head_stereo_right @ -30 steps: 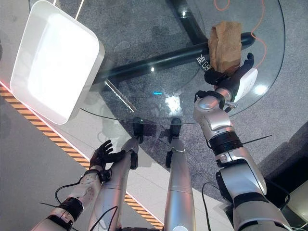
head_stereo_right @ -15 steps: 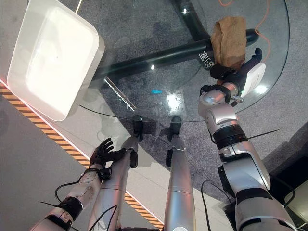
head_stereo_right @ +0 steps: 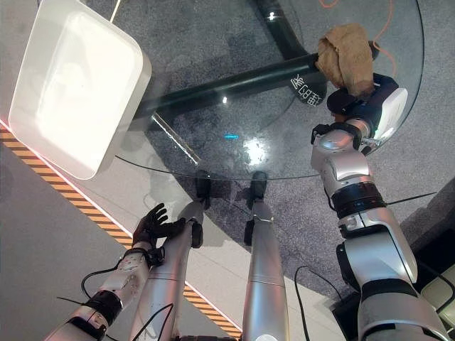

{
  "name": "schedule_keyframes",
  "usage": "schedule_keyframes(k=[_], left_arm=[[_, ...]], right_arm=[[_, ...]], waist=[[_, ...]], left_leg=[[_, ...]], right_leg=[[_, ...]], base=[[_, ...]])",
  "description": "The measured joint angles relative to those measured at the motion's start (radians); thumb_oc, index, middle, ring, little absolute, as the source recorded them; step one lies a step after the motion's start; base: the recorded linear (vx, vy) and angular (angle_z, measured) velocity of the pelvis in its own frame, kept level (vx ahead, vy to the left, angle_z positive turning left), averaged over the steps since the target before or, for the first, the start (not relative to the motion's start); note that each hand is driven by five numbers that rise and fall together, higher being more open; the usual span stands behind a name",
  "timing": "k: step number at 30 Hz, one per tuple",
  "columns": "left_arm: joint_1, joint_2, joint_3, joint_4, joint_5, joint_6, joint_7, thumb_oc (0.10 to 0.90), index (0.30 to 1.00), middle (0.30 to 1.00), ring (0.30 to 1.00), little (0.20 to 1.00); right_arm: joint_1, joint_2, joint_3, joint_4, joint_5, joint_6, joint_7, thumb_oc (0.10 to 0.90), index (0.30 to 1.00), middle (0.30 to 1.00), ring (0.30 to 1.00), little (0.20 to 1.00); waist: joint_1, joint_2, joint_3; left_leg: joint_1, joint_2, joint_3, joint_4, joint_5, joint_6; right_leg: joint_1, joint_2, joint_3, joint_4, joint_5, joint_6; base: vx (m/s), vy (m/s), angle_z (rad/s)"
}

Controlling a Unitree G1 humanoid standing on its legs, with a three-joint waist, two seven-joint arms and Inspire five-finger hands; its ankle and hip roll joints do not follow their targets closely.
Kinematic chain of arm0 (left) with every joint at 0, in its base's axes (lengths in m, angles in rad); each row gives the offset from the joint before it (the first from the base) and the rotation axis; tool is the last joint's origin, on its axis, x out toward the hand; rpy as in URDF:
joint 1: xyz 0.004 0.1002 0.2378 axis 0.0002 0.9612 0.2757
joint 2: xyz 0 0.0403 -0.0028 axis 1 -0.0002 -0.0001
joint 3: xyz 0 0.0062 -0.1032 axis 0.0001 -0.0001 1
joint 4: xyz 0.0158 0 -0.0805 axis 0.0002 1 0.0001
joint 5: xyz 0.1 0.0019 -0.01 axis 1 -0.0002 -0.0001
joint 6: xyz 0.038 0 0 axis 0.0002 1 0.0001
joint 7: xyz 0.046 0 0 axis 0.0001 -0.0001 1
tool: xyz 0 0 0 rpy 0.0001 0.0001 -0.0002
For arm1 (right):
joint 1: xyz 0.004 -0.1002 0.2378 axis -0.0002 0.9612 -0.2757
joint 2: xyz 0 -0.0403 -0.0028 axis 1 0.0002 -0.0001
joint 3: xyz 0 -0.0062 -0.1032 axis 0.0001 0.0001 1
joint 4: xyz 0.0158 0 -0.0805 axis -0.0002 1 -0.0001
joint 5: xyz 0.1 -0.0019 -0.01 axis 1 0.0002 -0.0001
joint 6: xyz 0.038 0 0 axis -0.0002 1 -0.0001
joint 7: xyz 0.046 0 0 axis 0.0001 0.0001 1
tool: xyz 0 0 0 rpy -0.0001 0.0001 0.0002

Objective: Wipe the table with a cloth and put it in the basket.

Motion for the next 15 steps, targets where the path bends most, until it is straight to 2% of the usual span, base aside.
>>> schedule_keyframes(k=[11, 15], left_arm=[[0.000, -0.004, 0.005, 0.001, 0.000, -0.003, 0.001, 0.800, 0.900, 0.900, 0.900, 0.900], [0.000, -0.007, 0.005, 0.001, 0.001, -0.004, 0.002, 0.800, 0.900, 0.900, 0.900, 0.900]], right_arm=[[0.035, 0.001, -0.011, -0.069, -0.037, 0.020, -0.008, 0.100, 0.300, 0.300, 0.300, 0.200], [0.080, 0.035, -0.028, -0.142, -0.066, 0.026, -0.037, 0.100, 0.300, 0.300, 0.300, 0.200]], waist=[[-0.001, 0.000, 0.000], [-0.001, 0.001, 0.000]], left_leg=[[-0.001, -0.001, 0.000, -0.002, 0.000, 0.000], [-0.001, -0.001, 0.000, -0.003, 0.000, 0.001]], right_leg=[[0.000, 0.000, 0.000, 0.002, 0.000, 0.000], [0.000, 0.000, 0.000, 0.002, 0.000, 0.000]], base=[[0.01, 0.043, 0.00], [0.01, 0.041, 0.00]])
